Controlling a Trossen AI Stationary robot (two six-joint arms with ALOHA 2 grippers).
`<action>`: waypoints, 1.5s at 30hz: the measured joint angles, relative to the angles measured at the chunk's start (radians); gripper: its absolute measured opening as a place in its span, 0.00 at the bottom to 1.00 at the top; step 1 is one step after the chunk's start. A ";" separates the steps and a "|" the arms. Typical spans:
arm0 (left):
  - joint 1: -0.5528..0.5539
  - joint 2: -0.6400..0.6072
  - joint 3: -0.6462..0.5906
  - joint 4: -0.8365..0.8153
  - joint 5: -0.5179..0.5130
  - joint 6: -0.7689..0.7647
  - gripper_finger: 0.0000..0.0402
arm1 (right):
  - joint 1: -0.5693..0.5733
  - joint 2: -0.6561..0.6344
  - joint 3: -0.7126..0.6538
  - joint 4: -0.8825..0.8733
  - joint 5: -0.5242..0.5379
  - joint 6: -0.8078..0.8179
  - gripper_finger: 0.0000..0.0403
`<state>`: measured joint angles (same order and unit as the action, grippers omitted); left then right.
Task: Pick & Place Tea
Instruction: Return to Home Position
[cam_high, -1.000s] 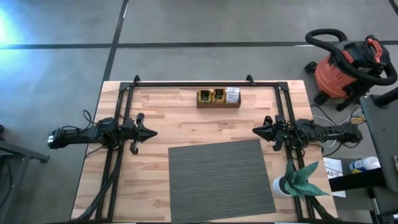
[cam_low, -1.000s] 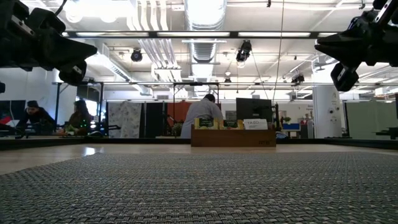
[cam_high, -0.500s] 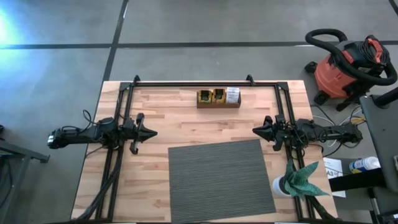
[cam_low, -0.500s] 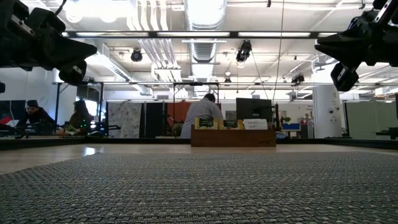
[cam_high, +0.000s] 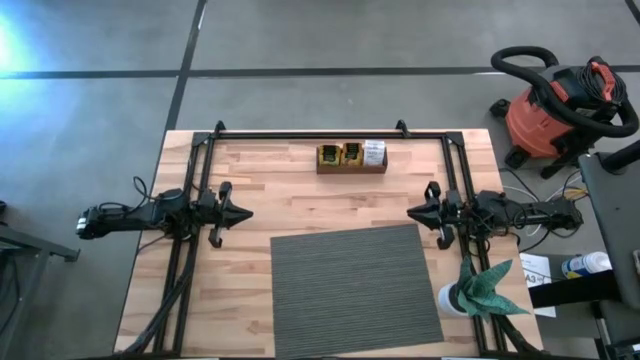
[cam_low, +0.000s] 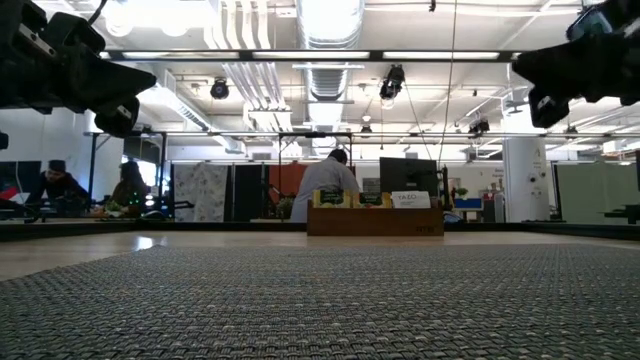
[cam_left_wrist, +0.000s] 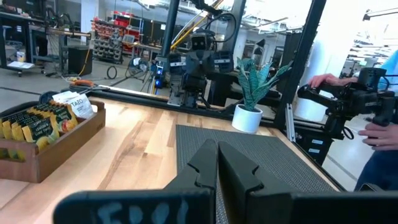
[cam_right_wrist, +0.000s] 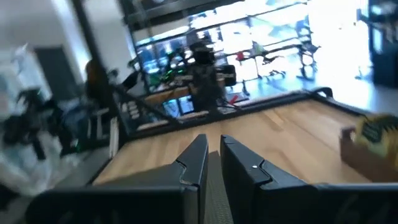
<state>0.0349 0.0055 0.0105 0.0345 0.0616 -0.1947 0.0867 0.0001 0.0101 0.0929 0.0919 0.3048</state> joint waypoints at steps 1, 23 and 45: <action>0.000 0.000 0.000 0.000 0.000 0.000 0.03 | 0.000 0.000 0.000 0.000 -0.021 -0.031 0.11; 0.000 0.001 0.000 -0.005 0.000 0.000 0.03 | -0.130 0.000 0.000 -0.059 -0.269 -0.245 0.11; 0.000 0.002 0.001 -0.006 0.000 0.000 0.03 | -0.129 0.010 -0.001 -0.056 -0.268 -0.147 0.11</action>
<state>0.0345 0.0071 0.0113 0.0280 0.0620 -0.1947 -0.0422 0.0097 0.0093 0.0364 -0.1757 0.1576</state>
